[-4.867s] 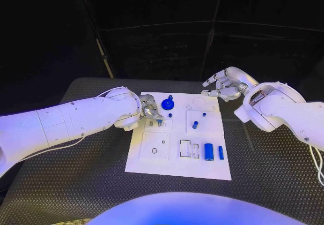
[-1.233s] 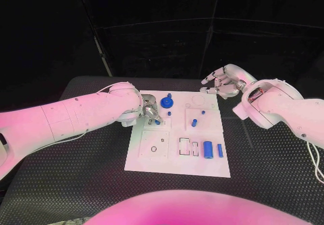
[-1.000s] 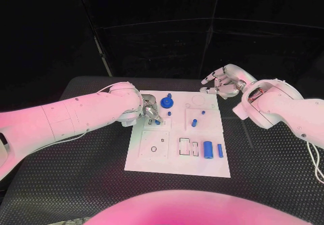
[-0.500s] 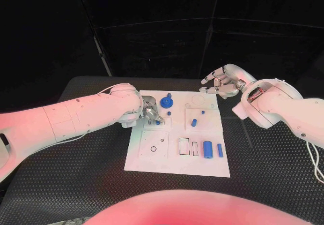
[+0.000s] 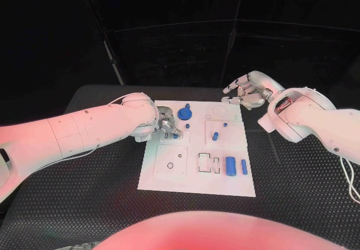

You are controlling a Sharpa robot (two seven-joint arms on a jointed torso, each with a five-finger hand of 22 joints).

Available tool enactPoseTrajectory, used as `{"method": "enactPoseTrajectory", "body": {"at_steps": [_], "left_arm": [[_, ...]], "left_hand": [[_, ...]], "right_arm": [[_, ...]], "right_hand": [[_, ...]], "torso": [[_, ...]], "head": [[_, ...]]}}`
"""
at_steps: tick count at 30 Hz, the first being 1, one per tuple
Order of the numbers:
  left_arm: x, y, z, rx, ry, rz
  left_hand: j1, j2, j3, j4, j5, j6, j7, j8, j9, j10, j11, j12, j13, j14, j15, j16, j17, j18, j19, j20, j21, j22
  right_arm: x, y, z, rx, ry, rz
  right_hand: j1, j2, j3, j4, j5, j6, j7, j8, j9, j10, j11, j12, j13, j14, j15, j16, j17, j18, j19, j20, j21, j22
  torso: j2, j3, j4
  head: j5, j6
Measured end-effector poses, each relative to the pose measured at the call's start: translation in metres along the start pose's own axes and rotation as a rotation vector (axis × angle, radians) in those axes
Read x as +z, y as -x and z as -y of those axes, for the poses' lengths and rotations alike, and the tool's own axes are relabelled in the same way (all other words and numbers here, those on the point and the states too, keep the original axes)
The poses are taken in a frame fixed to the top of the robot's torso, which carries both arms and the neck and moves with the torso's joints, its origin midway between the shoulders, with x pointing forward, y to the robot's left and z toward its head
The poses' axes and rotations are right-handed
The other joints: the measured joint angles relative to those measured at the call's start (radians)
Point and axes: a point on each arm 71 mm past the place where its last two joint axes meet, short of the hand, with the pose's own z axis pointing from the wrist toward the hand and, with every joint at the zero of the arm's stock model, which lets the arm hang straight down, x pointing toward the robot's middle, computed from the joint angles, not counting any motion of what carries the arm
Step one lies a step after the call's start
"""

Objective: Assemble the parts on the task board

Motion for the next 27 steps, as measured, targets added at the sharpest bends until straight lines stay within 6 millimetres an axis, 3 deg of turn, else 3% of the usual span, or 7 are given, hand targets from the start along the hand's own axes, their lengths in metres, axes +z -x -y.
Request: {"method": "enactPoseTrajectory", "body": {"at_steps": [10, 13, 23, 27], "left_arm": [[-0.008, 0.006, -0.003, -0.022, -0.011, 0.018], [-0.013, 0.015, 0.000, -0.036, -0.026, 0.038], [-0.028, 0.039, 0.004, -0.061, -0.054, 0.092], [-0.033, 0.052, 0.003, -0.056, -0.052, 0.107]], "left_hand": [[-0.042, -0.017, -0.169, 0.079, -0.004, -0.002, 0.004, -0.001, 0.000, 0.000, 0.000, -0.010, -0.019, 0.000, 0.000, 0.000, 0.000, 0.000, 0.000, 0.000, -0.006, 0.000], [-0.041, -0.017, -0.227, 0.107, -0.024, -0.010, 0.005, -0.001, 0.000, -0.009, 0.002, -0.012, -0.026, 0.000, 0.000, 0.000, 0.000, 0.000, 0.000, 0.000, -0.012, 0.000], [-0.018, 0.007, -0.295, 0.121, -0.030, -0.023, 0.011, -0.001, -0.003, -0.022, 0.008, -0.029, -0.045, 0.000, 0.000, 0.000, 0.000, 0.000, -0.007, 0.003, -0.025, -0.005], [0.018, 0.023, -0.334, 0.118, -0.030, -0.071, 0.030, -0.033, -0.021, -0.070, 0.022, -0.081, -0.099, -0.001, 0.001, 0.000, 0.000, 0.000, -0.035, 0.013, -0.061, -0.050]], "right_arm": [[0.000, 0.001, 0.001, -0.001, -0.002, 0.002], [0.000, 0.001, 0.002, -0.002, -0.004, 0.003], [0.001, 0.002, 0.005, -0.004, -0.009, 0.007], [0.001, 0.003, 0.005, -0.004, -0.011, 0.008]], "right_hand": [[-0.008, 0.000, -0.003, 0.003, 0.000, 0.000, 0.000, 0.000, -0.001, 0.000, 0.000, 0.000, -0.002, 0.000, 0.000, 0.000, 0.000, 0.000, 0.000, 0.000, 0.000, -0.003], [-0.008, 0.000, -0.003, 0.003, 0.000, 0.000, 0.000, 0.000, -0.001, 0.000, 0.000, 0.000, -0.002, 0.000, 0.000, 0.000, 0.000, 0.000, 0.000, 0.000, 0.000, -0.003], [-0.008, 0.000, -0.006, 0.006, 0.000, 0.000, 0.000, 0.000, -0.001, 0.000, 0.000, 0.000, -0.002, 0.000, 0.000, 0.000, 0.000, 0.000, 0.000, 0.000, -0.004, -0.005], [-0.008, 0.000, -0.006, 0.006, 0.000, 0.000, 0.000, 0.000, -0.001, 0.000, 0.000, 0.000, -0.002, 0.000, 0.000, 0.000, 0.000, 0.000, 0.000, 0.000, -0.004, -0.004]], "torso": [[0.000, -0.0008, 0.0007], [0.000, -0.0008, 0.0006], [0.000, -0.0001, 0.0006], [0.000, 0.0001, 0.0006]], "head": [[-0.002, 0.004], [-0.002, 0.005], [-0.003, 0.010], [-0.005, 0.012]]}}
